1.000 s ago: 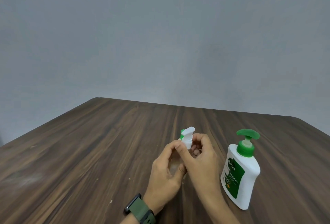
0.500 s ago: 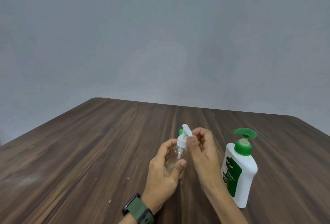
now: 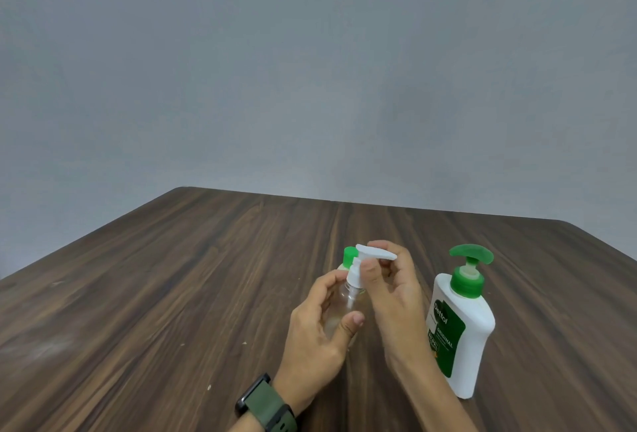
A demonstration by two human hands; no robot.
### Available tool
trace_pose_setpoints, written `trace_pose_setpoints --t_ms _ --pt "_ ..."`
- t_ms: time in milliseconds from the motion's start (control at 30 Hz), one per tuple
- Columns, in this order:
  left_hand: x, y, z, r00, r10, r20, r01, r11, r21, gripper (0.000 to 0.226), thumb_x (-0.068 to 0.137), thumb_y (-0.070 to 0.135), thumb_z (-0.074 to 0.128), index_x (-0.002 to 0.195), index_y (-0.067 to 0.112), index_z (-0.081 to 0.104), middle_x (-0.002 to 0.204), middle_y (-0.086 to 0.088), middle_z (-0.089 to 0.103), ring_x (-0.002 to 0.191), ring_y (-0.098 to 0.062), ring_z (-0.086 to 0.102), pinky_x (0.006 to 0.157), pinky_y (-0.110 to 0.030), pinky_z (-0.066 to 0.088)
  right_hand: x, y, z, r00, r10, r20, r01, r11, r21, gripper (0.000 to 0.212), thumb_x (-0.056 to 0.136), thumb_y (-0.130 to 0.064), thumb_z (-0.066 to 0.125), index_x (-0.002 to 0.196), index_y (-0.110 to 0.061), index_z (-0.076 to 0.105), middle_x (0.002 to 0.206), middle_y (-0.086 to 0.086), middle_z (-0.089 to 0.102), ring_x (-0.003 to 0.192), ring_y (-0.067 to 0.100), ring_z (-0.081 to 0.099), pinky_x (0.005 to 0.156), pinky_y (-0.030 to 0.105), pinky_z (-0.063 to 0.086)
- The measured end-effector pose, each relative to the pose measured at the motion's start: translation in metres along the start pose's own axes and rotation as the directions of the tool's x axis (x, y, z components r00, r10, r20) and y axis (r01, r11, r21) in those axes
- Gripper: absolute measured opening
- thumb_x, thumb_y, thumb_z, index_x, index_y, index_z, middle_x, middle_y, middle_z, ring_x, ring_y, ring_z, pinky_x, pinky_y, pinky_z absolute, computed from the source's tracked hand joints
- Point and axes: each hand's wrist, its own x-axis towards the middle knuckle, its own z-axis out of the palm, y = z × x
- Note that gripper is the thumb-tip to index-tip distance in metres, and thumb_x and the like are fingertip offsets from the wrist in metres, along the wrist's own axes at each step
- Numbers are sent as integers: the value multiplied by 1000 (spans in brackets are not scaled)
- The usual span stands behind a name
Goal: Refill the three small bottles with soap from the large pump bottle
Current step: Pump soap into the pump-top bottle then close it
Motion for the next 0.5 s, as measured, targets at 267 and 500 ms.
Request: trace_pose_setpoints --t_ms 267,500 --pt "1 4 -1 1000 -16 -19 15 1000 -18 55 72 58 64 117 29 50 118 20 61 107 -2 60 88 -13 46 1 0 -1 999 51 -1 -51 995 86 48 85 2 60 117 -32 50 88 0 75 86 12 69 71 18 53" --pt "0 3 1 1000 -20 2 20 999 -41 42 76 35 66 114 29 50 117 23 60 107 0 59 87 -11 45 0 2 3 1000 -2 15 4 992 -123 53 78 -14 73 113 -40 42 87 -2 58 77 1 59 71 15 50"
